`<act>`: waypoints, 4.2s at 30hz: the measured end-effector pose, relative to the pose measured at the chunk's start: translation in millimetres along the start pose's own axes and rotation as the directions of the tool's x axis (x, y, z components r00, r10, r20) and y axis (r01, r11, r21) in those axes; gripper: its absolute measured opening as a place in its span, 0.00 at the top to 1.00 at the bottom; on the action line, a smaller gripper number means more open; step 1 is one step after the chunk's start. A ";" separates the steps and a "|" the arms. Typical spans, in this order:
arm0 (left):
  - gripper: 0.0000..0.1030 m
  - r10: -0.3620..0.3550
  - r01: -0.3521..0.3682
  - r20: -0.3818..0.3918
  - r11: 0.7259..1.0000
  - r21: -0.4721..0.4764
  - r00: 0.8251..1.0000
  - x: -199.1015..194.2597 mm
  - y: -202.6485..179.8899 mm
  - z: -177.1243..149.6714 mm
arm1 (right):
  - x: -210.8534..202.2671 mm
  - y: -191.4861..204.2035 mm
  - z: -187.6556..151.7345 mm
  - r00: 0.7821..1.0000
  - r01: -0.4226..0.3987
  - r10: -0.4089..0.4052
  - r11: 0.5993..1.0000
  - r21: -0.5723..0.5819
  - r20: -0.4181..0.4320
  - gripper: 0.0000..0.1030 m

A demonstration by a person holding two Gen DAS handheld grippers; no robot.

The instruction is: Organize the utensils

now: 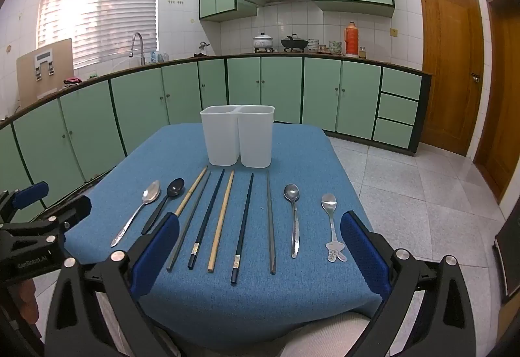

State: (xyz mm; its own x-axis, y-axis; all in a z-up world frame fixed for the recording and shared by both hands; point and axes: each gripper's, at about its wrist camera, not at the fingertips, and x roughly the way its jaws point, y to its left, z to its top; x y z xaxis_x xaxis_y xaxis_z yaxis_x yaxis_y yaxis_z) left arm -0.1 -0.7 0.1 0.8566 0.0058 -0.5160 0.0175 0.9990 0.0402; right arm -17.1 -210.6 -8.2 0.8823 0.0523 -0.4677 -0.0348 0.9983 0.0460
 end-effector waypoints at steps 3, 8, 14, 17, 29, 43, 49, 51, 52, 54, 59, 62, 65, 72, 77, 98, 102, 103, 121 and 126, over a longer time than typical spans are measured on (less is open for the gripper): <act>0.05 0.008 -0.008 0.000 1.000 0.009 1.000 0.5 -2.4 -0.3 | 0.4 -0.2 -0.1 1.000 -0.001 0.001 1.000 0.001 -0.002 0.06; 0.05 -0.008 0.008 0.004 1.000 -0.010 1.000 -1.2 0.7 0.1 | 0.6 -0.4 -0.1 1.000 0.000 0.000 1.000 0.000 0.000 0.06; 0.05 -0.004 0.004 0.001 1.000 -0.006 1.000 -0.3 -0.1 -0.1 | 0.5 -0.7 -0.2 1.000 0.000 0.000 1.000 0.000 0.000 0.06; 0.05 -0.003 0.003 0.000 1.000 -0.007 1.000 1.7 2.3 -1.0 | 0.5 -0.8 -0.2 1.000 0.001 -0.001 1.000 0.000 0.000 0.06; 0.05 0.002 -0.002 0.006 1.000 -0.005 1.000 -1.7 8.3 1.1 | -0.1 -0.3 0.4 1.000 0.000 0.000 1.000 0.000 0.001 0.06; 0.05 0.004 -0.004 0.008 1.000 -0.005 1.000 -2.3 9.1 2.3 | -0.5 -0.2 0.0 1.000 0.000 0.000 1.000 0.000 0.001 0.06; 0.05 0.004 -0.004 0.008 1.000 -0.006 1.000 -2.5 9.6 2.3 | -0.4 -0.1 0.0 1.000 0.000 0.000 1.000 -0.001 0.001 0.06; 0.05 0.004 -0.004 0.008 1.000 -0.005 1.000 -2.5 9.1 2.0 | -0.5 -0.1 0.0 1.000 0.000 0.000 1.000 0.000 0.002 0.06; 0.05 0.004 -0.004 0.008 1.000 -0.006 1.000 -2.5 9.4 2.1 | -0.5 0.0 0.0 1.000 0.000 0.000 1.000 0.000 0.002 0.06; 0.05 0.003 -0.003 0.009 1.000 -0.005 1.000 -2.6 9.9 2.2 | -0.5 0.1 0.0 1.000 0.000 0.000 1.000 0.000 0.001 0.06; 0.05 0.004 -0.004 0.009 1.000 -0.006 1.000 -2.8 10.0 2.3 | -0.8 0.2 -0.1 1.000 0.000 0.000 1.000 0.000 0.003 0.06; 0.05 0.003 -0.003 0.008 1.000 -0.005 1.000 -2.7 10.2 2.4 | -0.6 0.2 -0.3 1.000 0.000 0.000 1.000 0.000 0.002 0.06; 0.05 0.003 -0.003 0.009 1.000 -0.005 1.000 -2.8 10.3 2.2 | -0.2 0.1 -0.4 1.000 0.000 0.000 1.000 -0.001 0.002 0.06; 0.05 0.003 -0.003 0.010 1.000 -0.005 1.000 -2.8 10.0 1.9 | 0.3 -0.5 -0.8 1.000 0.000 0.000 1.000 0.000 0.003 0.06; 0.05 0.003 -0.003 0.010 1.000 -0.005 1.000 -2.8 10.1 1.9 | 0.3 -0.3 -0.8 1.000 0.000 0.000 1.000 -0.001 0.002 0.06; 0.05 0.006 -0.006 -0.004 1.000 -0.016 1.000 2.6 17.9 3.5 | 2.8 -1.9 -1.0 1.000 0.002 -0.002 1.000 0.000 0.001 0.06; 0.05 0.033 -0.034 -0.033 0.998 -0.049 0.999 22.0 37.1 5.9 | 11.1 -12.6 -0.3 1.000 0.015 -0.015 1.000 0.018 -0.008 0.06; 0.05 0.037 -0.039 -0.039 0.998 -0.056 0.999 27.3 42.4 5.5 | 15.8 -18.0 1.4 1.000 0.021 -0.021 0.999 0.024 -0.012 0.06; 0.06 0.057 -0.065 -0.235 0.997 -0.027 0.970 164.4 61.2 27.8 | 107.9 -74.6 15.8 0.989 0.093 -0.086 0.995 0.048 -0.119 0.19; 0.08 0.049 -0.051 -0.283 0.999 0.000 0.958 202.3 53.2 31.3 | 124.5 -78.7 16.1 0.985 0.098 -0.091 0.994 0.042 -0.145 0.21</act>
State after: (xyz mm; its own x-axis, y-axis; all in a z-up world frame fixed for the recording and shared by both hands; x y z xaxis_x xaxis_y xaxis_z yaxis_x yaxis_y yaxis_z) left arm 190.2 52.2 -75.4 0.6753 0.0664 -0.7345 -0.0257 0.9975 0.0665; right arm 103.0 -283.1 -55.8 0.8043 -0.0354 -0.5932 0.0710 0.9968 0.0369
